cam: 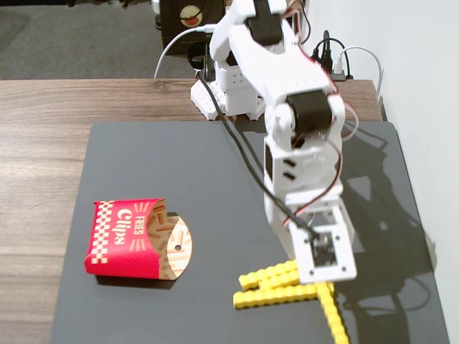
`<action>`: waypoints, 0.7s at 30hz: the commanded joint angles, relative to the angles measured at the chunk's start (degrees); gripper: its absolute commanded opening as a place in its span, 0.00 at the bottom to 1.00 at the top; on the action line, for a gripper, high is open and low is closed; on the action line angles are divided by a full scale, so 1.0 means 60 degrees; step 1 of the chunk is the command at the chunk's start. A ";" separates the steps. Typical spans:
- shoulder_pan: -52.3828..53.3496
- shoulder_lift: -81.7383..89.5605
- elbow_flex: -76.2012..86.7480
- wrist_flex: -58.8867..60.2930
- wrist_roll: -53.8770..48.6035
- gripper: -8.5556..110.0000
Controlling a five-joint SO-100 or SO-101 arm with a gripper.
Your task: Grab a fry
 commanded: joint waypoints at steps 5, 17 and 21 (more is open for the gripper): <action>-0.0103 -0.0894 -0.1772 0.0396 0.0044 0.33; -0.0103 -0.1479 -0.1875 0.0161 0.0117 0.26; -0.0103 -0.1553 -0.1963 0.0146 0.0161 0.22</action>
